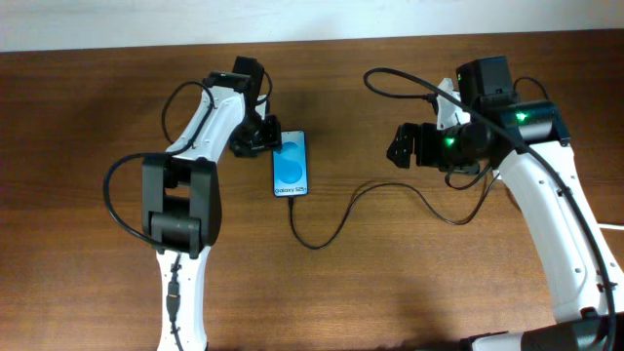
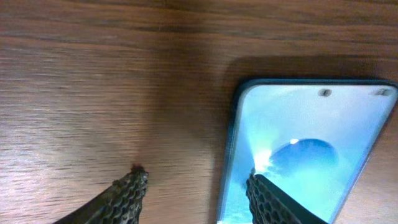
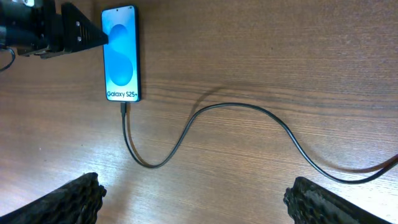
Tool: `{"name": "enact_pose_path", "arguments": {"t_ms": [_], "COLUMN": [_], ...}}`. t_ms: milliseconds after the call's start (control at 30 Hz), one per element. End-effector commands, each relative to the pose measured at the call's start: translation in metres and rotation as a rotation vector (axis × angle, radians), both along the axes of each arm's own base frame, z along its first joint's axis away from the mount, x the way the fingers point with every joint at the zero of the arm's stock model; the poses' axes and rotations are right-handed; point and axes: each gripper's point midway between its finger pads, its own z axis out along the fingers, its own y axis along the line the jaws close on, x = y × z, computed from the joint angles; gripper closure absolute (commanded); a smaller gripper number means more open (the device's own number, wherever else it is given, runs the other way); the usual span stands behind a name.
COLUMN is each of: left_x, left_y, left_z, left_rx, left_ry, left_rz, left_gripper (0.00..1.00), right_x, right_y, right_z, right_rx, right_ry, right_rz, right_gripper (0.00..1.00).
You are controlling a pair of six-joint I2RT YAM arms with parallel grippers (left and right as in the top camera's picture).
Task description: Plug charger to phone and switch on socket
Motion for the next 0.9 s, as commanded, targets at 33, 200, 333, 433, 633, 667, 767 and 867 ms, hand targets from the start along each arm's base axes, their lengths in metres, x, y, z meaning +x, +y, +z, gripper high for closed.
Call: {"name": "enact_pose_path", "arguments": {"t_ms": [33, 200, 333, 433, 633, 667, 767, 867], "left_x": [0.026, 0.035, 0.019, 0.007, -0.014, -0.016, -0.019, -0.019], "left_y": [0.029, 0.03, 0.033, 0.034, 0.038, 0.038, 0.039, 0.039], "left_z": [0.061, 0.169, 0.245, 0.269, 0.282, 0.28, 0.278, 0.278], "left_rx": [0.044, 0.003, -0.025, -0.033, -0.029, -0.027, -0.024, -0.024], "left_ry": [-0.129, -0.349, -0.504, -0.546, -0.528, -0.517, -0.5, -0.5], "left_rz": [0.02, 0.034, 0.039, 0.039, 0.039, 0.039, 0.038, 0.038], "left_gripper": [0.43, 0.41, 0.34, 0.32, 0.01, 0.0, 0.01, 0.01], "right_x": [0.012, 0.021, 0.023, 0.023, 0.023, 0.022, 0.025, 0.032], "right_y": [-0.013, -0.048, -0.104, -0.135, -0.235, -0.248, -0.281, -0.312], "right_z": [0.032, 0.072, 0.098, 0.112, 0.129, 0.127, 0.114, 0.091], "right_rx": [-0.003, -0.001, -0.029, 0.017, 0.105, 0.107, 0.099, 0.069], "right_ry": [-0.095, -0.179, -0.239, -0.285, -0.414, -0.418, -0.415, -0.381], "right_rz": [-0.029, -0.127, -0.246, -0.309, -0.512, -0.538, -0.599, -0.654], "right_gripper": [0.02, 0.02, 0.02, 0.02, 0.02, 0.02, 0.02, 0.02]}}
